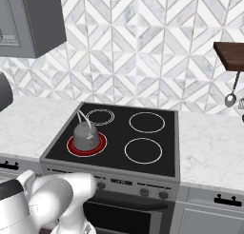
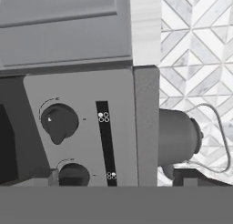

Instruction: Turn off the front left burner of the stove.

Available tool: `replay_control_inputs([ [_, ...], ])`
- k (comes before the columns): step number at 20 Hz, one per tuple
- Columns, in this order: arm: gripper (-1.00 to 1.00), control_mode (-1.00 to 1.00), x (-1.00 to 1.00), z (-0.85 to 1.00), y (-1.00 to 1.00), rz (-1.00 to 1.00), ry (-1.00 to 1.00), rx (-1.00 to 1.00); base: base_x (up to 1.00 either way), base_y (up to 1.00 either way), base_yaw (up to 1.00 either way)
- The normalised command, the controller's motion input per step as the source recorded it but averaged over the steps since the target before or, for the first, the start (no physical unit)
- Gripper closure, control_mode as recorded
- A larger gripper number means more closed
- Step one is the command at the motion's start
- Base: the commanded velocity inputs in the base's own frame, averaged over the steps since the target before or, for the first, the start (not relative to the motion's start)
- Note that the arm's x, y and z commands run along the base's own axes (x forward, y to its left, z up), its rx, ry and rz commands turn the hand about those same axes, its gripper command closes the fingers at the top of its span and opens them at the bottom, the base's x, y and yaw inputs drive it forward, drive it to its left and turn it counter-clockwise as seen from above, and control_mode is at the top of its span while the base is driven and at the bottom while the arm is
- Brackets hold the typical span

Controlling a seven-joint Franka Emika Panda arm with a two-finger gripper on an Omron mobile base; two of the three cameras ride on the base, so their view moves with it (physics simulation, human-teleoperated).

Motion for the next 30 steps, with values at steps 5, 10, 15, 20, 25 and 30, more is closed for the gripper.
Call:
replay_control_inputs([
  [5,-1.00,-1.00,0.17,0.00,-0.13,0.05,-0.02,0.00,0.00,0.00,0.00],
  [10,-1.00,-1.00,0.11,0.00,-0.19,0.09,0.00,0.00,0.00,0.00,0.00],
  [15,-1.00,-1.00,0.08,-0.03,0.00,0.02,0.00,0.00,0.00,0.00,0.00],
  [20,-1.00,-1.00,0.12,-0.09,0.00,0.00,0.00,0.00,0.00,0.00,0.00],
  [25,-1.00,-1.00,0.00,-0.27,0.00,0.02,-0.01,0.00,0.00,0.00,0.00],
  [30,-1.00,-1.00,0.00,-0.31,0.16,0.03,-0.02,-0.01,0.00,0.00,0.00],
])
